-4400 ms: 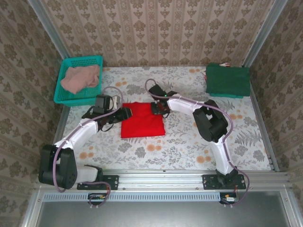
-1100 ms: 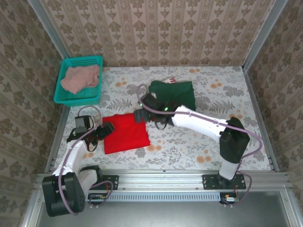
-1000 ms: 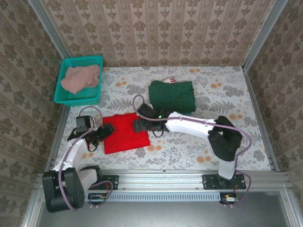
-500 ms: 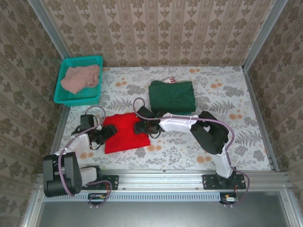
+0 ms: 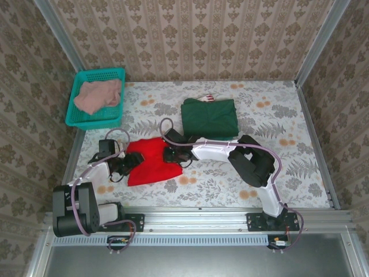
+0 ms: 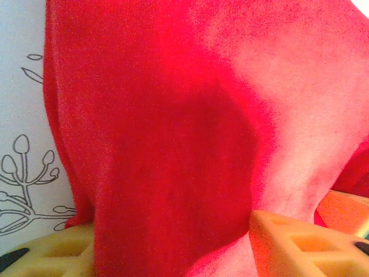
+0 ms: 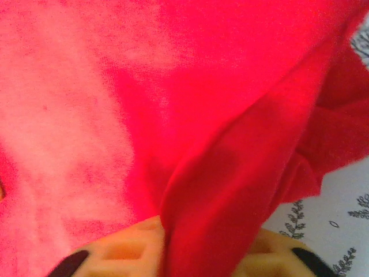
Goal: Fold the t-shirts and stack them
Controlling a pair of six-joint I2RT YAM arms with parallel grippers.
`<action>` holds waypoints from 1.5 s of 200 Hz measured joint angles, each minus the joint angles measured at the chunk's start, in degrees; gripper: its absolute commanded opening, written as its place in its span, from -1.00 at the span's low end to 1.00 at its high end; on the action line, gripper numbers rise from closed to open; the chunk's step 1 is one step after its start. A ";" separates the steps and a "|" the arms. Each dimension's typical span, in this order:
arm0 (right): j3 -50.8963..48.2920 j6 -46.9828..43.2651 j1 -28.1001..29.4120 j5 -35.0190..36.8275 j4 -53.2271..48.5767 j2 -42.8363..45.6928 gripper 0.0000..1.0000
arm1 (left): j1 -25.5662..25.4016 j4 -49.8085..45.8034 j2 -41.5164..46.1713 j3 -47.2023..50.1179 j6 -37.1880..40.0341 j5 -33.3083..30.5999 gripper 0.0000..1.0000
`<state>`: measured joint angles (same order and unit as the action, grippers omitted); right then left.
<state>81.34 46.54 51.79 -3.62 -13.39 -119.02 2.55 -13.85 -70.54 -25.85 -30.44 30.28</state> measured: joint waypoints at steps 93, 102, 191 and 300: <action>23.85 -13.81 1.62 12.66 -23.80 0.24 -1.00 | 1.36 -0.96 2.49 -1.75 -0.87 0.42 0.62; 28.00 -15.34 1.46 13.81 -26.10 -0.04 -1.00 | 1.79 -0.98 2.49 -2.54 -0.87 0.37 0.62; 63.08 -23.04 -9.05 18.73 -46.75 -12.02 -1.00 | 6.19 -2.47 2.10 -5.42 0.31 0.76 0.63; 42.80 -24.57 -23.26 7.34 -42.40 -1.33 -1.00 | 6.56 -2.43 1.66 -5.42 0.70 1.46 0.63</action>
<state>124.14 21.98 28.53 3.73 -55.79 -120.36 9.10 -16.27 -68.88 -31.27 -29.74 31.75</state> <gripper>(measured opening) 0.109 0.818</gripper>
